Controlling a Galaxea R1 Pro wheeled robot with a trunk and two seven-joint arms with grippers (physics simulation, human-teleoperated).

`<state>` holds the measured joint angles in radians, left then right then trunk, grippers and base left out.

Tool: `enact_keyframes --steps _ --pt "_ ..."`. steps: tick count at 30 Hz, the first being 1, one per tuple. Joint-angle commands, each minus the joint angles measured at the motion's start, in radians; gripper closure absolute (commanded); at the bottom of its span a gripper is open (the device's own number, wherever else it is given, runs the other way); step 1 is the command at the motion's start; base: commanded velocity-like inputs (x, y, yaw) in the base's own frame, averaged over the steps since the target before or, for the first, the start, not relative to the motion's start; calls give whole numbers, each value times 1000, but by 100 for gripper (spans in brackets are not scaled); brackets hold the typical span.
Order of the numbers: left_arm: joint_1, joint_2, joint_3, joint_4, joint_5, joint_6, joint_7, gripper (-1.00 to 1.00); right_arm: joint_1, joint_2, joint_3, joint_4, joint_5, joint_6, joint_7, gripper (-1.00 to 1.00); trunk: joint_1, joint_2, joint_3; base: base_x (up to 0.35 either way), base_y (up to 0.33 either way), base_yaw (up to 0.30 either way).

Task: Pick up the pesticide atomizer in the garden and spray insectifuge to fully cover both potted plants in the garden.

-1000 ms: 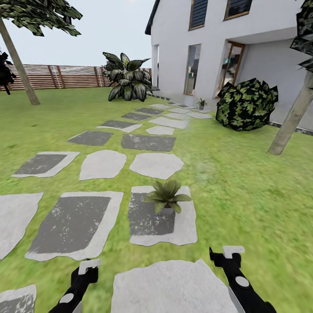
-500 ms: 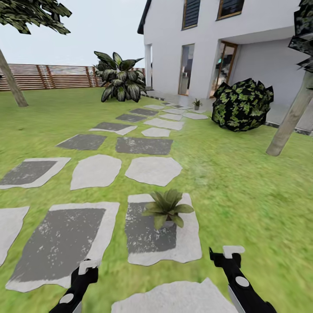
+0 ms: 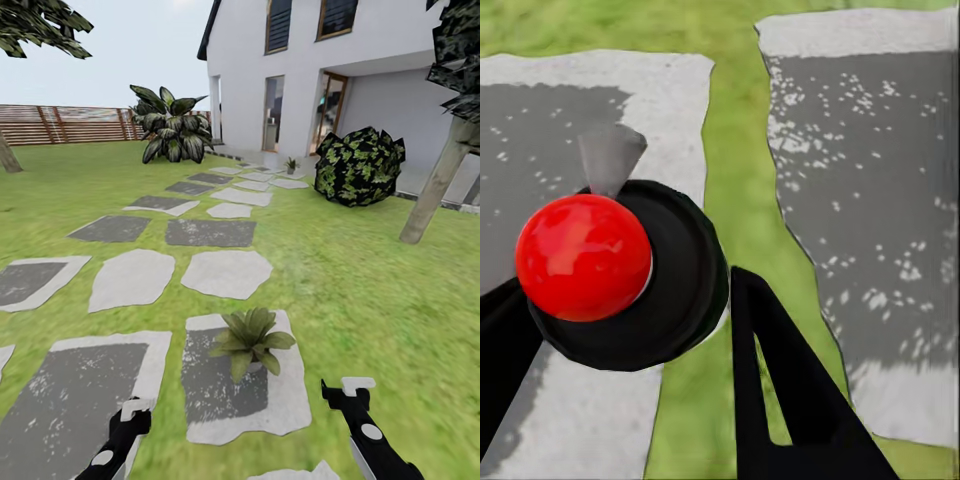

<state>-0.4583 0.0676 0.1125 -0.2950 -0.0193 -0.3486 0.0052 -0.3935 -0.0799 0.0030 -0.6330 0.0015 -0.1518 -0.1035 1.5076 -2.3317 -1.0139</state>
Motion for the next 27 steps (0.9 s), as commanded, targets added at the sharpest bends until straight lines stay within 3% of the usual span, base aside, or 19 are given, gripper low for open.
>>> enact_keyframes --steps 1,10,17,19,20,22,23,25,27 --pt "0 0 3 0 -2 -4 1 100 -1 0 0 1 0 -3 -2 -100 0 0 -1 323 0 -279" --pt "0 0 3 0 -3 -5 1 100 -1 0 1 1 0 -3 -2 -100 0 0 -1 233 0 -270" --pt "1 7 4 -6 -9 -4 6 100 -1 1 1 1 -1 -2 -2 -100 0 0 -1 12 0 -33" --pt "4 12 -1 -85 -13 6 1 100 -1 -3 1 -7 4 0 -2 -100 0 0 -1 0 0 -1" --pt "6 32 -5 -110 -33 31 -32 100 -1 -7 1 -13 34 0 0 -100 0 0 -1 0 0 0" --pt "5 99 -9 -140 -88 126 -188 100 -2 -10 2 -50 133 0 9 -100 0 0 -1 0 0 0" --pt "4 118 -10 -146 -101 151 -246 100 -2 -10 3 -67 171 0 26 -100 0 0 -1 0 0 0" --pt "4 150 -11 -156 -125 176 -344 100 -2 -11 5 -103 239 1 105 -100 0 0 -1 0 0 0" --pt "3 176 -11 -160 -165 188 -417 100 -2 -12 5 -139 279 5 238 -100 0 0 -1 0 0 0"
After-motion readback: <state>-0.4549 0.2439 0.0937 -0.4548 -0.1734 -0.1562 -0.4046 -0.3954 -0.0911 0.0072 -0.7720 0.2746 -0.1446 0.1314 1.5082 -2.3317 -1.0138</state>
